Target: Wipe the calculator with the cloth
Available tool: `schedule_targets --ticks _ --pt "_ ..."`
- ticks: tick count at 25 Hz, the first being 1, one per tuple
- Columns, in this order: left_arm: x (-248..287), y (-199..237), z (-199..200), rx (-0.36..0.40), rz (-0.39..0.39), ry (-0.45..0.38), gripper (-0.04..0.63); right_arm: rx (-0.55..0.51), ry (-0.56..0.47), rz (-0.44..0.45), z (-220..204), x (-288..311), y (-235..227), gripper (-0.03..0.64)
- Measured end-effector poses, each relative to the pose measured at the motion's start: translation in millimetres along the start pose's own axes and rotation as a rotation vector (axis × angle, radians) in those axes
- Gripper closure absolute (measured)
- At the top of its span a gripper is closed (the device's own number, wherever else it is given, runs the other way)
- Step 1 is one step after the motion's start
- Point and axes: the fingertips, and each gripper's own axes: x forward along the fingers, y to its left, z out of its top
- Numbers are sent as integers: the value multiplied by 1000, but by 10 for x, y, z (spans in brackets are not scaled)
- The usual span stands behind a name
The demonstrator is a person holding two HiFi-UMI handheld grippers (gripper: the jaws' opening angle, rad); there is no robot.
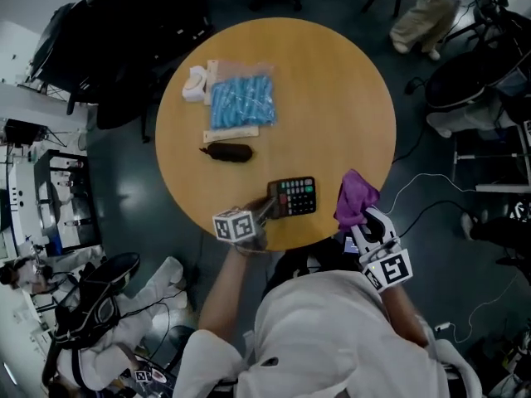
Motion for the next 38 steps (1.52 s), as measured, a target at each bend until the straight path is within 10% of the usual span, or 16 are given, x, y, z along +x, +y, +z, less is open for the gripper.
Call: schedule_targets --ticks 6,13,19,28,38 --pt "-572 -703 215 -34 129 -381 546 -121 34 149 86 238 527 531" --pt "-762 -1445 376 312 119 -431 546 -217 51 323 387 491 1229 531" --pt "-970 -1666 401 351 73 -479 546 -210 108 404 348 558 1379 531" --pt "-1058 -1507 214 141 34 -481 546 -225 185 300 162 597 1245 531" --pt "-1198 -1445 170 95 42 -514 546 -180 255 36 -53 371 261 531"
